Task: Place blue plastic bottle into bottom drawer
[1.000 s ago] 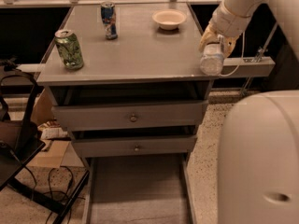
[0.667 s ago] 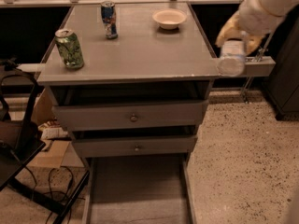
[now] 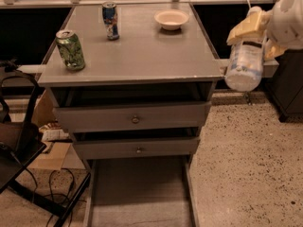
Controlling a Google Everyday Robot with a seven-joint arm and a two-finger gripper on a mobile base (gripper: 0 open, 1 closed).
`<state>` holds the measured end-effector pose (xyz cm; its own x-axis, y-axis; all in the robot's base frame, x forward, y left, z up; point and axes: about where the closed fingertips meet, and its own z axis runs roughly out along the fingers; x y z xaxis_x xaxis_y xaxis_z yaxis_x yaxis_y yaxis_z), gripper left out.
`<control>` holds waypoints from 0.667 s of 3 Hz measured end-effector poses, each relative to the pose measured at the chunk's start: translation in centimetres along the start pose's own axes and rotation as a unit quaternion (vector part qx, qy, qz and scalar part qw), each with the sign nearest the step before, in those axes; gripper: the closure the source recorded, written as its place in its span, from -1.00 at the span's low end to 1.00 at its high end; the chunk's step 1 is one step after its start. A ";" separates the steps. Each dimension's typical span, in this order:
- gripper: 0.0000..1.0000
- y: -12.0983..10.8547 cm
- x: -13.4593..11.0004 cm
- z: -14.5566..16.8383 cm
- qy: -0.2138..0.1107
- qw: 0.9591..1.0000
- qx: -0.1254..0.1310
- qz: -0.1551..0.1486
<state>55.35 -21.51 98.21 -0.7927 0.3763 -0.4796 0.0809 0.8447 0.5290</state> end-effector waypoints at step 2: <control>1.00 -6.6 12.3 14.7 0.078 0.991 -0.039 0.098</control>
Offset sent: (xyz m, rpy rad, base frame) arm -0.0473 0.1158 -0.4808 0.2736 0.6040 0.0237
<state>53.93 -16.91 78.54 -0.8509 0.4614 -0.2511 0.2003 0.7269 0.6569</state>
